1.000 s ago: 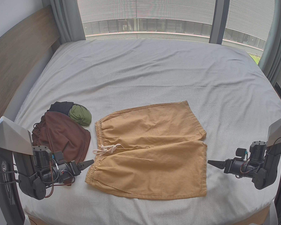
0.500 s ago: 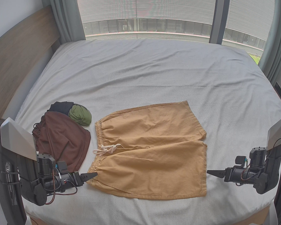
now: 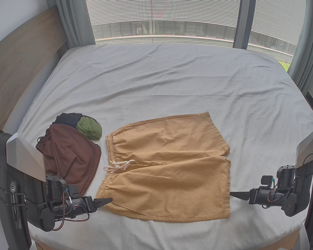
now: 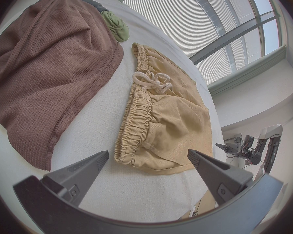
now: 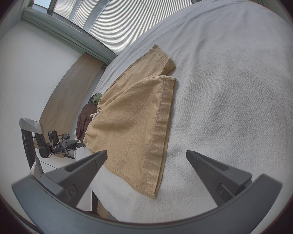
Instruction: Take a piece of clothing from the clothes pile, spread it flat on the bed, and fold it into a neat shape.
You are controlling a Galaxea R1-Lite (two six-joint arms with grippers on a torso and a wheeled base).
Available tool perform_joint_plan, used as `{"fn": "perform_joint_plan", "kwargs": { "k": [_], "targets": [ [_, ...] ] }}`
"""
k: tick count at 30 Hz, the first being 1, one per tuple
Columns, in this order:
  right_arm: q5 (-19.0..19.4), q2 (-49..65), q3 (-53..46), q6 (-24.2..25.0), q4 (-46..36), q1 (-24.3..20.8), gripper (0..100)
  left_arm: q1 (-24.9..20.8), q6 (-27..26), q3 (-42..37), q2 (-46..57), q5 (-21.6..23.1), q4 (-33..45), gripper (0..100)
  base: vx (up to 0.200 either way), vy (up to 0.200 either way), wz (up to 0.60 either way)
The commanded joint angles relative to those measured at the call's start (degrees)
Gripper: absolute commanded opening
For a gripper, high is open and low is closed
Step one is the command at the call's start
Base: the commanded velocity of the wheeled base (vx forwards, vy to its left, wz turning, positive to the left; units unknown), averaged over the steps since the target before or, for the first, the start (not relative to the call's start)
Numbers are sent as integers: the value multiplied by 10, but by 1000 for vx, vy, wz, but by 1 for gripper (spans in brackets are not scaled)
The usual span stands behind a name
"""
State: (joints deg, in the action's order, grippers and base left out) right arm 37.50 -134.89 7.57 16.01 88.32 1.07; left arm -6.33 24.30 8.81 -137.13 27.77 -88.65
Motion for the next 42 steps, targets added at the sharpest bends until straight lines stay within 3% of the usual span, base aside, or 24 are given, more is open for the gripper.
{"fn": "perform_joint_plan", "kwargs": {
  "k": [1, 8, 9, 19, 42],
  "targets": [
    [0, -2, 1, 0, 0, 1, 100, -1, 0, 2, -6, -1, 1, 100, 0, 0, 0],
    [0, -2, 1, 0, 0, 2, 100, -1, 0, 2, -8, -2, 0, 100, 0, 0, 0],
    [0, -2, -1, 0, 0, 2, 100, -1, 0, 3, -8, -2, 0, 0, 0, 0, 0],
    [19, -32, -26, -47, 0, 0, 100, 0, -1, 4, -9, -1, 0, 0, 0, 0, 0],
    [2, -73, -33, -41, 1, -47, 100, -1, -5, 5, -16, 1, 0, 0, 0, 0, 0]
  ]
}}
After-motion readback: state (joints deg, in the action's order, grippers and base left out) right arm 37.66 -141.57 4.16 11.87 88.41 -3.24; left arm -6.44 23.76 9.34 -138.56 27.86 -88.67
